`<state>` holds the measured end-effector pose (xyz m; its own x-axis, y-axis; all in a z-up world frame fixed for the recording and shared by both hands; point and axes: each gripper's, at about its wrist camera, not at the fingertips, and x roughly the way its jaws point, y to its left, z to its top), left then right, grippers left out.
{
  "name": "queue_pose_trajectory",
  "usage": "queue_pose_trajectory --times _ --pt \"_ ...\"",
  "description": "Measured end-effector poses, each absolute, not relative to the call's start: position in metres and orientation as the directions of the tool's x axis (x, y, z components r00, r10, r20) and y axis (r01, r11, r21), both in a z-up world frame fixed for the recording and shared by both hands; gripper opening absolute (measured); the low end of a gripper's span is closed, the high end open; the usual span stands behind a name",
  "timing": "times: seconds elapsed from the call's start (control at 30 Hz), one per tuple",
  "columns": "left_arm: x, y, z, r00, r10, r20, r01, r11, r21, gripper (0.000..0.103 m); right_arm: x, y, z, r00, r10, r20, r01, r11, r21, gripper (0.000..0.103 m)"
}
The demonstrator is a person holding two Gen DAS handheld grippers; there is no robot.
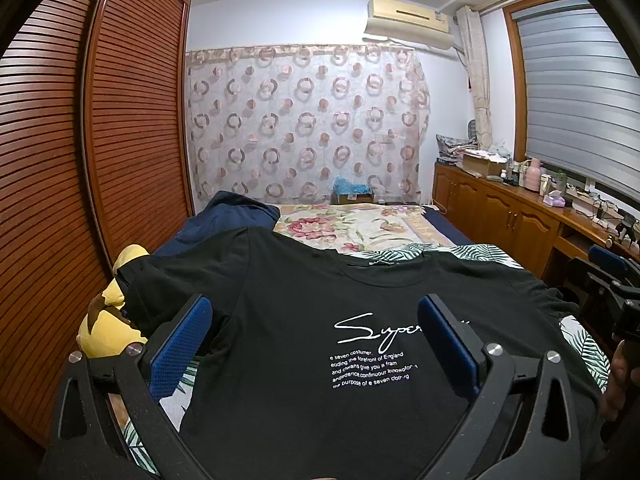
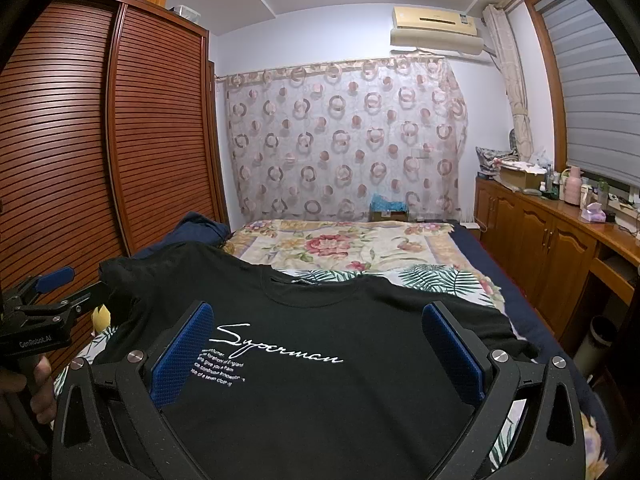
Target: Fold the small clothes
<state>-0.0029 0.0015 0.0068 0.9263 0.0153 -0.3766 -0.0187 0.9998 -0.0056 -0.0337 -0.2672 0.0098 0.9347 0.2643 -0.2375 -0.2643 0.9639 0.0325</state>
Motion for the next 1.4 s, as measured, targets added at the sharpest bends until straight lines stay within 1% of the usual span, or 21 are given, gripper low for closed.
queue_pose_trajectory --times 0.9,1.03,1.4 --pt "-0.005 -0.006 0.011 0.929 0.015 -0.370 -0.017 1.000 -0.004 0.103 -0.035 -0.268 0.007 0.936 0.260 -0.237 -0.261 0.965 0.031 0.103" --pt "-0.009 -0.012 0.025 0.931 0.012 -0.364 -0.014 1.000 -0.002 0.103 -0.036 -0.268 0.006 0.936 0.260 -0.236 -0.261 0.965 0.030 0.103" --pt "-0.010 -0.013 0.027 0.932 0.012 -0.363 -0.014 1.000 -0.002 0.103 -0.036 -0.267 0.007 0.937 0.259 -0.236 -0.259 0.965 0.029 0.103"
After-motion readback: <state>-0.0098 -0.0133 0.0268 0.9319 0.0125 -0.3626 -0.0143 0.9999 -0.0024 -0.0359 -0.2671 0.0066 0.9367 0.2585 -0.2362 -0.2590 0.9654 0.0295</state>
